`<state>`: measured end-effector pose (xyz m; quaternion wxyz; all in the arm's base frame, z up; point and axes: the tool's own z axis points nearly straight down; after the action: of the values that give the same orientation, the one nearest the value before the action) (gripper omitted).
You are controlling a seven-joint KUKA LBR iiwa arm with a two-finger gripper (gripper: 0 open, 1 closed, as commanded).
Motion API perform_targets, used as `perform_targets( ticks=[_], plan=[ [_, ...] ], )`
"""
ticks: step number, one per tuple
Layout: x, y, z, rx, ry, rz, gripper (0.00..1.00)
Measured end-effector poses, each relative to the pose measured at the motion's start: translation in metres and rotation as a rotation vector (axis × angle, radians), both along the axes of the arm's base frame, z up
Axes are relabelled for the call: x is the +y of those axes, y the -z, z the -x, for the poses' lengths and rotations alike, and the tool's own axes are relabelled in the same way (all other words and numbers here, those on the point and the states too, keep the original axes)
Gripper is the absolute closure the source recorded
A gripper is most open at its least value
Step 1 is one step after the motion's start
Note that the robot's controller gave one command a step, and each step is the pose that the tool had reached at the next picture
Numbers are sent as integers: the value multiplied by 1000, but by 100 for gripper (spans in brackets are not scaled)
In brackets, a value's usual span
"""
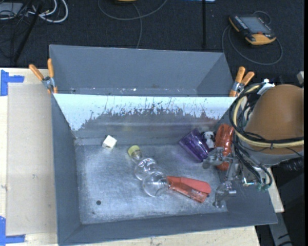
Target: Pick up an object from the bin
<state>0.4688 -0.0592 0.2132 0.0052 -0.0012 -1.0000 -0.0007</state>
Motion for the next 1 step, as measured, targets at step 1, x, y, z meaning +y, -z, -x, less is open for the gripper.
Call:
perform_targets(
  ticks=[1],
  plan=[
    [0,-4,-2,-8,-3,1,0]
  ],
)
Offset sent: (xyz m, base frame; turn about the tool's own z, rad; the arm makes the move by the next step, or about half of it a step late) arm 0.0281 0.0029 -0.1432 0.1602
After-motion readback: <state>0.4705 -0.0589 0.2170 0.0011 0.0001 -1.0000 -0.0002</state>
